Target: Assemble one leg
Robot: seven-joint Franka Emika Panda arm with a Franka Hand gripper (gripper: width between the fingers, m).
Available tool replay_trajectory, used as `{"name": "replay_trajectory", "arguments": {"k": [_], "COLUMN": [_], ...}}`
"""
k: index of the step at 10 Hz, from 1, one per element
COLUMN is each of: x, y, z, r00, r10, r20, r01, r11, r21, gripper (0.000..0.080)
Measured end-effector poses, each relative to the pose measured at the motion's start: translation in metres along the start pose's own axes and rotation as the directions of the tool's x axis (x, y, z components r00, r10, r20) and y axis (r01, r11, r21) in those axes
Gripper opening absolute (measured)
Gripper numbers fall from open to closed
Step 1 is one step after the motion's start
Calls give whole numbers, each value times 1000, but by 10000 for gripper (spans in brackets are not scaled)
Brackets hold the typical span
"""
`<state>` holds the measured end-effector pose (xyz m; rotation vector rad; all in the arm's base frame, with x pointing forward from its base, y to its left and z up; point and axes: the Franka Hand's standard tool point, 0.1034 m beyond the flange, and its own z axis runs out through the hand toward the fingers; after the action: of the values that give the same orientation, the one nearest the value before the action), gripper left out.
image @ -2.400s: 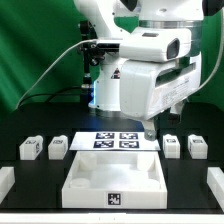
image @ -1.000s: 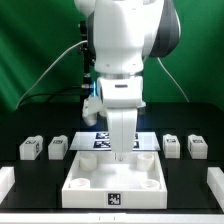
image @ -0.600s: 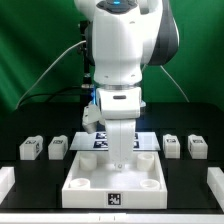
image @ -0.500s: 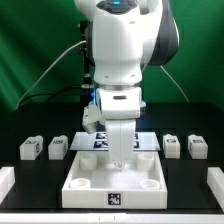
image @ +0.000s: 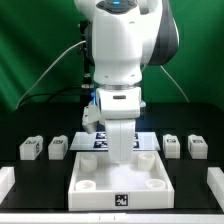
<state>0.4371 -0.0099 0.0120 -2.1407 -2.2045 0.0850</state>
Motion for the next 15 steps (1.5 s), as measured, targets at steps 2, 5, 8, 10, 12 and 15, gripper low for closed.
{"name": "replay_trajectory", "arguments": {"k": [2,5,8,10,12,15], "x": [0,0,0,8,34,63], "y": [0,0,0,10,31,61], "z": [0,0,0,-3,-5,-5], "r00": [1000,1000,1000,1000,999,998], "r10": [0,0,0,8,30,35], "r20": [0,0,0,-4,-20,-44], "r01": [0,0,0,-8,-31,-37], "r11": [1000,1000,1000,1000,999,998], "r21": [-1,-1,-1,-13,-36,-59], "gripper": [64,64,65,65,64,64]}}
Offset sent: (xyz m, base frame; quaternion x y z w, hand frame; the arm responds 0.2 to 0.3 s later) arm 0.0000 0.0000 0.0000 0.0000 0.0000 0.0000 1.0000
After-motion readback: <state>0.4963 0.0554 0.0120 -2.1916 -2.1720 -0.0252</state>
